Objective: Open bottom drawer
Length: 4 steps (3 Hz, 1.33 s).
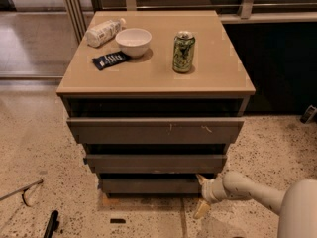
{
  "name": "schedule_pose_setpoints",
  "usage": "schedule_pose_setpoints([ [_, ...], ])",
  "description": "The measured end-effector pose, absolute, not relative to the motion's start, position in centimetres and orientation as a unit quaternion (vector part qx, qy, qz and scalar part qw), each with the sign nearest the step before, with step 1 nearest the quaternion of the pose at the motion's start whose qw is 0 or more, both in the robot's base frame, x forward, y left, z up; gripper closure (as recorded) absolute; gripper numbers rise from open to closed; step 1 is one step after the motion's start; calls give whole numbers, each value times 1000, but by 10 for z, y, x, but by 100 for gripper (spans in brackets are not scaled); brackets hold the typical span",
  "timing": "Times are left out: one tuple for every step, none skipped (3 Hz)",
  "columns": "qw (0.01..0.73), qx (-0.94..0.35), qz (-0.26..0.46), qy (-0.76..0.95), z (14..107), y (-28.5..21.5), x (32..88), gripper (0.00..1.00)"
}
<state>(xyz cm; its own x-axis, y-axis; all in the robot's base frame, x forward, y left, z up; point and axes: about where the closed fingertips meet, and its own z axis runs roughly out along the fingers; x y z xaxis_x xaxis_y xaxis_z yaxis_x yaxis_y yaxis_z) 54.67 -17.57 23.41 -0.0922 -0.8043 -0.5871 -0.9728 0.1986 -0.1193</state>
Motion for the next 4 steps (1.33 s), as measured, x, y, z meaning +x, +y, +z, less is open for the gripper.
schedule_pose_setpoints([
  [273, -619, 150, 721, 230, -169, 553, 0],
  [271, -626, 152, 715, 223, -159, 561, 0],
  [261, -629, 153, 716, 212, -154, 567, 0],
  [253, -628, 154, 720, 201, -152, 572, 0],
])
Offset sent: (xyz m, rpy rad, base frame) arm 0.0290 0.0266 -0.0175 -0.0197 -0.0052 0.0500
